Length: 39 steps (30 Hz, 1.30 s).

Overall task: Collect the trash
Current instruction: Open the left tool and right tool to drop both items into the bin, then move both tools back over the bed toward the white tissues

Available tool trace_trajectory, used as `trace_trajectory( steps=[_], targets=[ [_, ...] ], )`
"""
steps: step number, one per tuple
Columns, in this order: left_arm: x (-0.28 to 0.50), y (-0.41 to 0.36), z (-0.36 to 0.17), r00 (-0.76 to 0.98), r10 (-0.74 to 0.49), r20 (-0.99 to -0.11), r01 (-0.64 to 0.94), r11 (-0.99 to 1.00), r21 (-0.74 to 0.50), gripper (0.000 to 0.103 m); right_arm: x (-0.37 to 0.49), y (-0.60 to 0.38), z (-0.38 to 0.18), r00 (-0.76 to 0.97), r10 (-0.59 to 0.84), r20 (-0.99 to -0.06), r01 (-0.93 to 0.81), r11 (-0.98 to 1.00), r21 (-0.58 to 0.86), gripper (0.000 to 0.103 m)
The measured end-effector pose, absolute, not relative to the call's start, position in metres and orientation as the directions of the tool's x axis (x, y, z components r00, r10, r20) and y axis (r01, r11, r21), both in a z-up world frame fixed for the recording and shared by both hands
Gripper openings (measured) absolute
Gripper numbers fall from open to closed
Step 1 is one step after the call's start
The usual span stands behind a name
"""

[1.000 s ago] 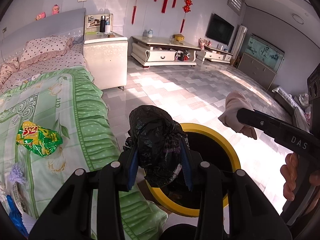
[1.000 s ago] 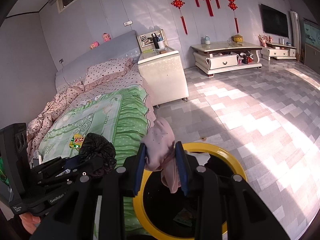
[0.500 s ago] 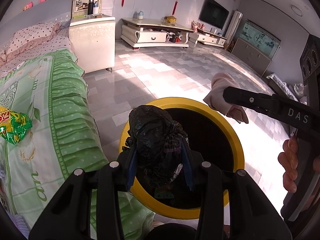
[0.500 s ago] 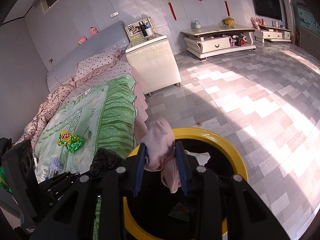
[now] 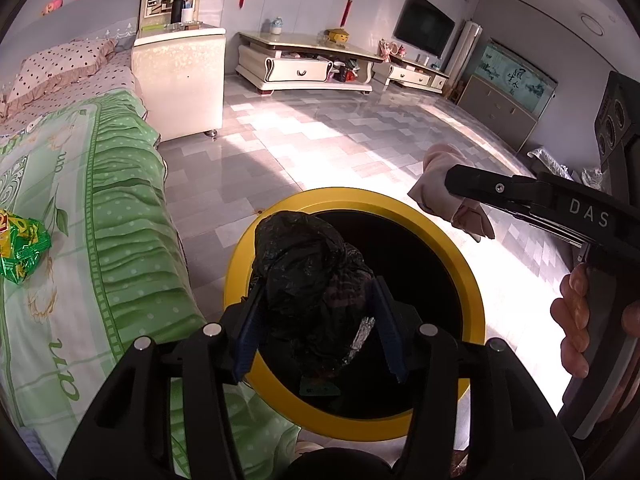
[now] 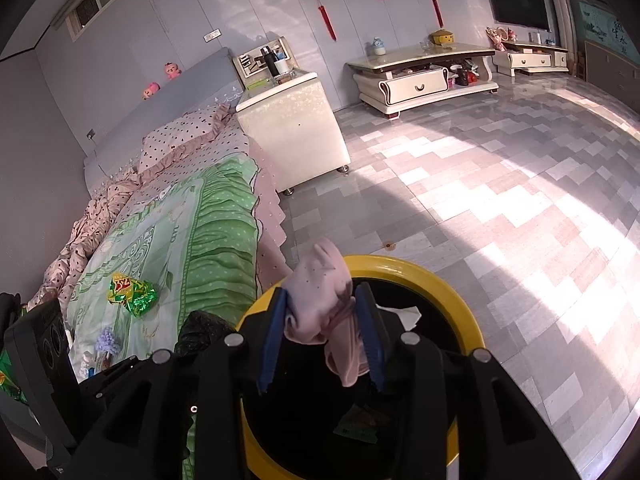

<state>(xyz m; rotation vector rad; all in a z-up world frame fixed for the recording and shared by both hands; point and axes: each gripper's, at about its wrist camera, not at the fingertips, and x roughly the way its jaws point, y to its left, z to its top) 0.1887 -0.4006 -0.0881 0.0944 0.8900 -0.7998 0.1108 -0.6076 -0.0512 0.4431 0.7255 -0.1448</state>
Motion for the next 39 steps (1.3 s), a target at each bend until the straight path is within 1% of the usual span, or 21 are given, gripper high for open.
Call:
trace_trajectory(
  steps=[2, 5, 8, 10, 12, 18, 21, 27, 33, 39],
  targets=[
    [0.189, -0.4, -0.088, 0.366, -0.585, -0.724, 0.657, 0.713, -0.245, 0.056, 0.109, -0.609, -0.05, 0.744, 0.015, -0.668, 0.286, 0.896, 0.339, 0.036],
    [0.189, -0.397, -0.086, 0.372, -0.585, -0.721, 0.653, 0.717, -0.244, 0.062, 0.106, -0.611, -0.048, 0.747, 0.004, -0.665, 0.299, 0.891, 0.341, 0.044],
    [0.189, -0.394, -0.084, 0.376, -0.588, -0.716, 0.649, 0.719, -0.249, 0.069, 0.102, -0.612, -0.046, 0.747, -0.013, -0.665, 0.31, 0.891, 0.331, 0.044],
    [0.188, -0.391, -0.082, 0.383, -0.587, -0.713, 0.649, 0.72, -0.244, 0.071, 0.1, -0.612, -0.046, 0.747, -0.015, -0.665, 0.314, 0.89, 0.332, 0.045],
    [0.186, -0.387, -0.079, 0.401, -0.581, -0.708, 0.645, 0.728, -0.232, 0.079, 0.098, -0.611, -0.044, 0.747, -0.018, -0.664, 0.316, 0.889, 0.331, 0.046],
    [0.187, -0.362, -0.067, 0.447, -0.564, -0.695, 0.612, 0.759, -0.223, 0.087, 0.093, -0.603, -0.037, 0.757, -0.015, -0.653, 0.3, 0.896, 0.328, 0.055],
    [0.186, -0.344, -0.062, 0.485, -0.535, -0.692, 0.596, 0.781, -0.186, 0.088, 0.094, -0.591, -0.031, 0.761, -0.003, -0.649, 0.277, 0.906, 0.32, 0.057],
    [0.191, -0.293, -0.049, 0.539, -0.495, -0.681, 0.544, 0.822, -0.168, 0.09, 0.098, -0.558, -0.018, 0.772, 0.023, -0.635, 0.222, 0.926, 0.304, 0.063],
    [0.197, -0.229, -0.037, 0.607, -0.43, -0.668, 0.469, 0.873, -0.135, 0.091, 0.109, -0.512, -0.004, 0.78, 0.069, -0.622, 0.145, 0.947, 0.287, 0.064],
    [0.204, -0.154, -0.031, 0.669, -0.343, -0.66, 0.359, 0.926, -0.118, 0.091, 0.12, -0.46, 0.008, 0.782, 0.145, -0.606, 0.038, 0.96, 0.279, 0.065]
  ],
)
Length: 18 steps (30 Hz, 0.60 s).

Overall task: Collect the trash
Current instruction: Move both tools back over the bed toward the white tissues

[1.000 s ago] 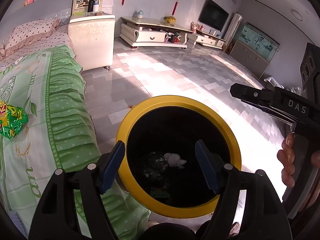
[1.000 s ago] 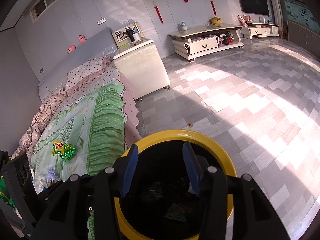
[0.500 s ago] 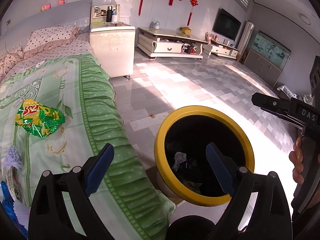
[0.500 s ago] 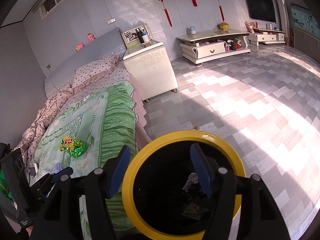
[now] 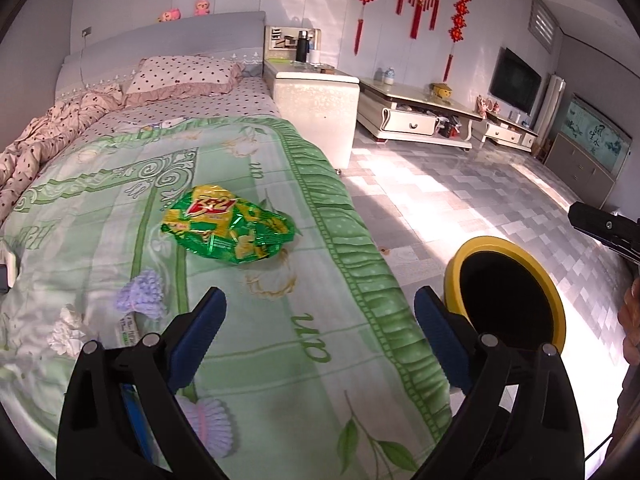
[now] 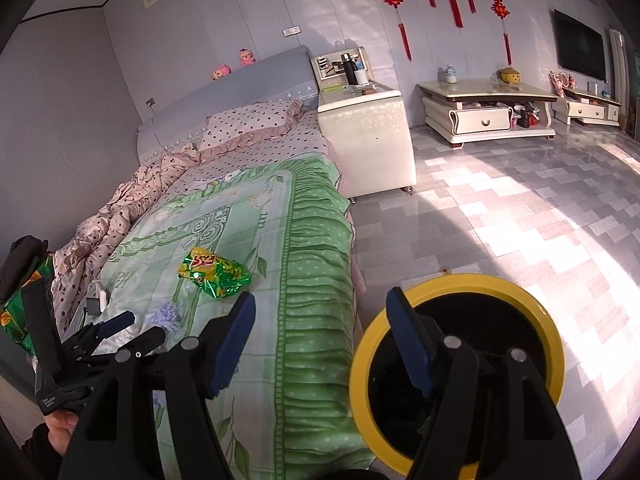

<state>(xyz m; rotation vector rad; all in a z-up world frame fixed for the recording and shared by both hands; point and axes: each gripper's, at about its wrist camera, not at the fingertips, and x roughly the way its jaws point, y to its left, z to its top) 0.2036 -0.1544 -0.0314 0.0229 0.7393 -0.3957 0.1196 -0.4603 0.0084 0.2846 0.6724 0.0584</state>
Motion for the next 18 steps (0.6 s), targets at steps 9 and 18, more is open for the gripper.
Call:
trace_trajectory(
  steps=[9, 18],
  targets=[
    [0.21, -0.046, -0.037, 0.712, -0.206, -0.671, 0.193, 0.977, -0.095, 0.091, 0.139, -0.372, 0.007, 0.734, 0.281, -0.619, -0.131, 0.952, 0.276, 0.065],
    [0.223, 0.056, -0.054, 0.719, -0.074, -0.691, 0.03, 0.997, -0.076, 0.091, 0.147, -0.28, -0.016, 0.643, 0.388, -0.66, -0.307, 0.921, 0.241, 0.065]
  ],
)
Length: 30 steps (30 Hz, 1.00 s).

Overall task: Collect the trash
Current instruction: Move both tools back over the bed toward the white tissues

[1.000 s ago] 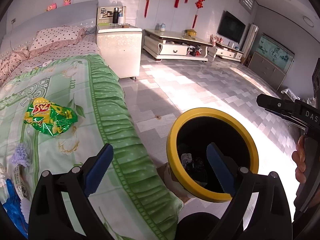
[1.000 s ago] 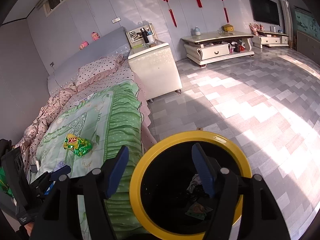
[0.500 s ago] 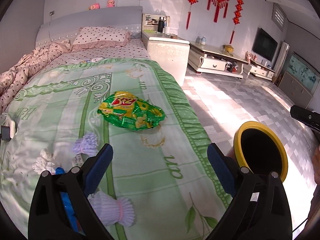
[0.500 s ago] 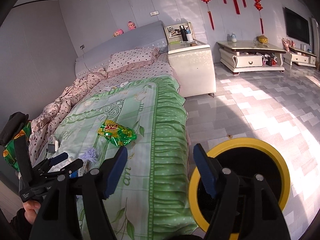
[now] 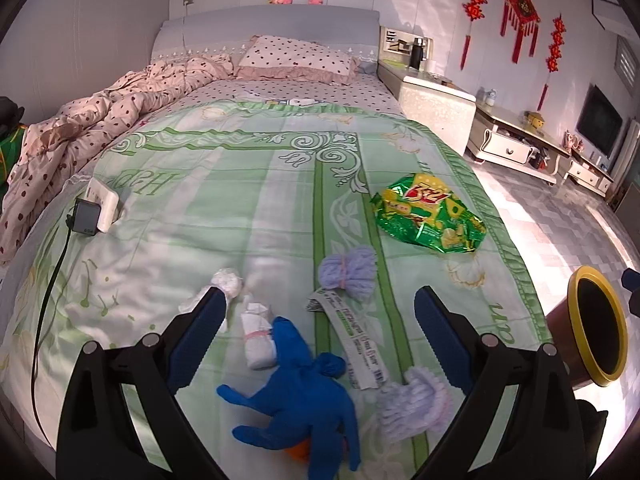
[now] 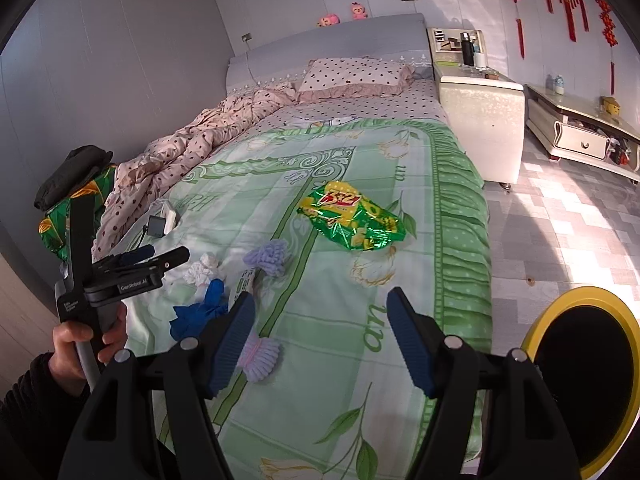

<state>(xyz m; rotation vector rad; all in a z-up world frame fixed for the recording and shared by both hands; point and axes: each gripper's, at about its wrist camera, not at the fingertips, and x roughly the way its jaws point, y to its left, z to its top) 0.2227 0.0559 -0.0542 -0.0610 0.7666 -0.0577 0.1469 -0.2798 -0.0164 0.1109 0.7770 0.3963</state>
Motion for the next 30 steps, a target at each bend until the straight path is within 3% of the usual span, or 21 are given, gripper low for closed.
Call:
trace_trajectory(
  steps=[12, 26, 28, 30],
  targets=[
    [0.249, 0.143, -0.104, 0.655, 0.016, -0.755, -0.132, 0.987, -0.094, 0.091, 0.161, -0.195, -0.076, 0.492, 0.422, -0.762, -0.444, 0.874, 0.197, 0.065],
    [0.297, 0.155, -0.155, 0.586, 0.011, -0.81, -0.138, 0.987, -0.086, 0.091, 0.183, -0.16, -0.13, 0.375, 0.395, -0.839, -0.499, 0.848, 0.176, 0.065],
    [0.302, 0.153, -0.162, 0.577, 0.007, -0.817, -0.129, 0.988, -0.083, 0.089, 0.188, -0.156, -0.137, 0.363, 0.388, -0.847, -0.504, 0.846, 0.171, 0.065],
    [0.307, 0.152, -0.169, 0.565, 0.0, -0.825, -0.123, 0.989, -0.085, 0.08, 0.192, -0.151, -0.144, 0.344, 0.388, -0.855, -0.511, 0.841, 0.176, 0.065]
  ],
)
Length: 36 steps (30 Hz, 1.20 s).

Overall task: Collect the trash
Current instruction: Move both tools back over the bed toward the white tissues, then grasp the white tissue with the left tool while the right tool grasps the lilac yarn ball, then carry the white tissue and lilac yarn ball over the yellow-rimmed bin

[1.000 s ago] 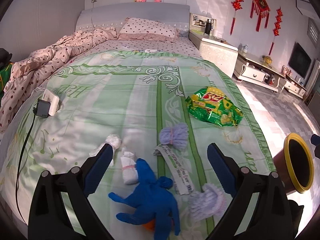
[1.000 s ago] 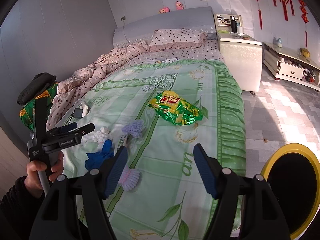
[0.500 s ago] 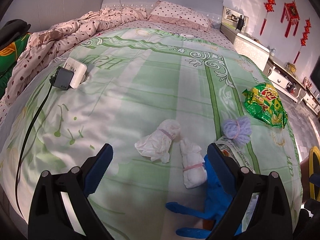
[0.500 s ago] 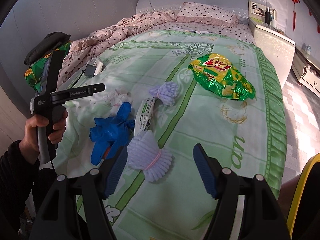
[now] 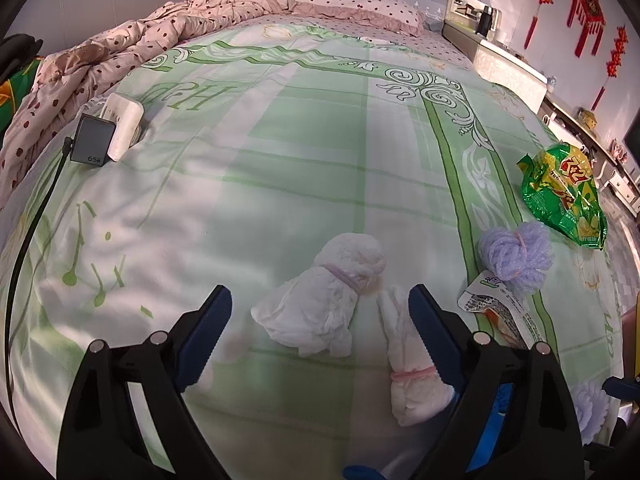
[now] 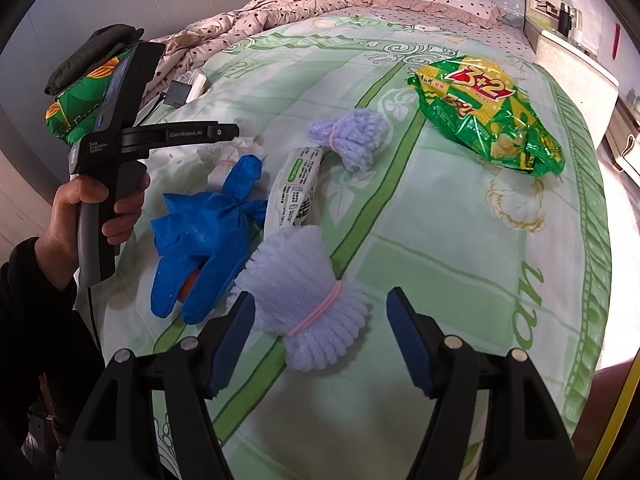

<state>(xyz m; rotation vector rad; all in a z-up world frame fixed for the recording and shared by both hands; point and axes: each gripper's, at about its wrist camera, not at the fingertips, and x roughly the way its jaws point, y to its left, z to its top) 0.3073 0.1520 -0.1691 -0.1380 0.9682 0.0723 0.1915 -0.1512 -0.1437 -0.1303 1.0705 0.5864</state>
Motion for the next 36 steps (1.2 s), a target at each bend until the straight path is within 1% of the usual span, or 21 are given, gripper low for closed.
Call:
trace_trajectory(
  steps=[1, 3, 4, 5, 6, 8, 12, 14, 17, 19, 23, 36],
  targets=[
    [0.309, 0.152, -0.172, 0.56, -0.01, -0.829, -0.118, 0.989, -0.091, 0.078, 0.193, -0.149, -0.146, 0.337, 0.39, -0.857, -0.515, 0.838, 0.179, 0.065],
    [0.313, 0.15, -0.179, 0.549, -0.021, -0.836, -0.105, 0.99, -0.094, 0.063, 0.195, -0.145, -0.15, 0.334, 0.39, -0.858, -0.524, 0.833, 0.175, 0.065],
    [0.315, 0.15, -0.181, 0.544, -0.021, -0.839, -0.102, 0.991, -0.092, 0.058, 0.197, -0.143, -0.151, 0.333, 0.388, -0.859, -0.529, 0.831, 0.17, 0.064],
    [0.316, 0.15, -0.184, 0.54, -0.025, -0.842, -0.101, 0.99, -0.094, 0.049, 0.198, -0.141, -0.152, 0.334, 0.388, -0.859, -0.532, 0.83, 0.167, 0.063],
    [0.316, 0.151, -0.186, 0.537, -0.03, -0.843, -0.103, 0.99, -0.101, 0.043, 0.199, -0.139, -0.153, 0.336, 0.388, -0.858, -0.534, 0.829, 0.166, 0.062],
    [0.317, 0.153, -0.189, 0.537, -0.04, -0.842, -0.103, 0.988, -0.113, 0.035, 0.202, -0.135, -0.154, 0.33, 0.39, -0.86, -0.544, 0.823, 0.164, 0.056],
    [0.317, 0.154, -0.191, 0.542, -0.048, -0.839, -0.09, 0.989, -0.114, 0.028, 0.205, -0.129, -0.158, 0.334, 0.379, -0.863, -0.556, 0.819, 0.144, 0.052],
    [0.317, 0.154, -0.191, 0.547, -0.044, -0.836, -0.089, 0.99, -0.111, 0.024, 0.206, -0.129, -0.158, 0.338, 0.381, -0.861, -0.551, 0.822, 0.147, 0.047],
    [0.317, 0.156, -0.189, 0.552, -0.045, -0.833, -0.094, 0.989, -0.116, 0.022, 0.206, -0.131, -0.157, 0.351, 0.383, -0.854, -0.544, 0.826, 0.146, 0.043],
    [0.315, 0.158, -0.185, 0.556, -0.043, -0.83, -0.1, 0.988, -0.119, 0.022, 0.203, -0.134, -0.154, 0.369, 0.384, -0.846, -0.542, 0.829, 0.14, 0.041],
    [0.311, 0.159, -0.172, 0.574, -0.034, -0.818, -0.106, 0.988, -0.116, 0.021, 0.198, -0.14, -0.142, 0.401, 0.389, -0.83, -0.541, 0.831, 0.128, 0.041],
    [0.277, 0.143, -0.112, 0.638, -0.014, -0.77, -0.084, 0.993, -0.088, 0.021, 0.174, -0.176, -0.094, 0.473, 0.429, -0.77, -0.485, 0.856, 0.179, 0.041]
  ],
)
